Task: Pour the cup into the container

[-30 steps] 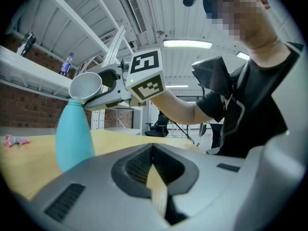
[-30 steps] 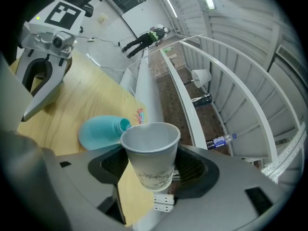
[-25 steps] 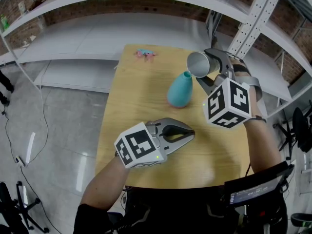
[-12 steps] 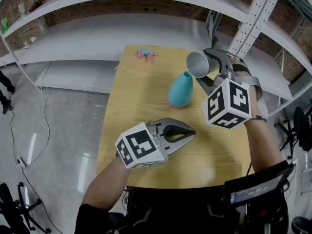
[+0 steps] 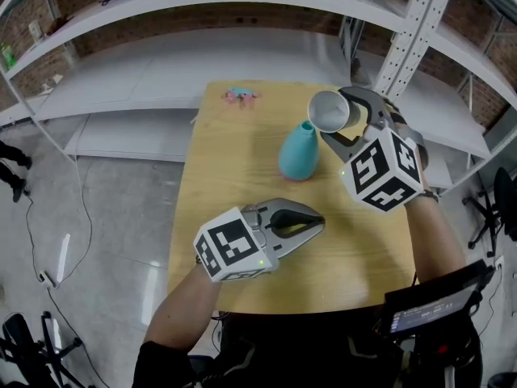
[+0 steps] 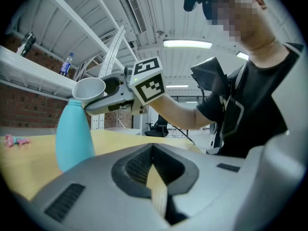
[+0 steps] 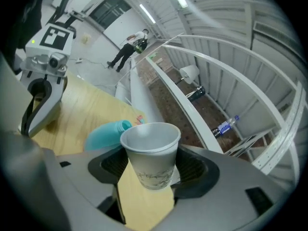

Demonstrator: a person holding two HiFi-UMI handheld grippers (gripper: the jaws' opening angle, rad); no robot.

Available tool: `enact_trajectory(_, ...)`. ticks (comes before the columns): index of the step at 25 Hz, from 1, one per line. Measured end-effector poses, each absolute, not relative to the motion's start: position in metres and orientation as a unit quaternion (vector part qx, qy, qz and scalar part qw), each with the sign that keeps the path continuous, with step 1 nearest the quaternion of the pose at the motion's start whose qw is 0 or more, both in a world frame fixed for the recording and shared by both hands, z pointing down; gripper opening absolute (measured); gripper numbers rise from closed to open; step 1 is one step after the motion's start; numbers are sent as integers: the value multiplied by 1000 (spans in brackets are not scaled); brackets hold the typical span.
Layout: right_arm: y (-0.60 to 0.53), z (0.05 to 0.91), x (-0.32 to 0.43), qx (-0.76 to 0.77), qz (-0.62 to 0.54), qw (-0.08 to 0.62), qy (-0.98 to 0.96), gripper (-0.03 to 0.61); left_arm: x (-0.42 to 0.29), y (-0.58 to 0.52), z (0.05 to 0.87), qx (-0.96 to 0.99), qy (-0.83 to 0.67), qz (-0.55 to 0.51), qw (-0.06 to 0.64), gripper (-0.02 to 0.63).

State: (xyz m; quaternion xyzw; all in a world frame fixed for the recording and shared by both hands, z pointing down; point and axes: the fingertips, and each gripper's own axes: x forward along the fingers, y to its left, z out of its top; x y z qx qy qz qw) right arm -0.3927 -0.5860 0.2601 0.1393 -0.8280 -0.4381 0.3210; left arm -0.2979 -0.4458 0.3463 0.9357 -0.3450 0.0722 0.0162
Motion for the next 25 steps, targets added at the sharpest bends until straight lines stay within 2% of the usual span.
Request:
enact_trajectory(10,-599,259,-363,154,-252,217,-930,310,-300,-445,346,935,-347,70,19,2)
enact_trajectory(25,-657,296,-288,202,-36,121,-971,310,-302,-447,344,932,-355,70,21,2)
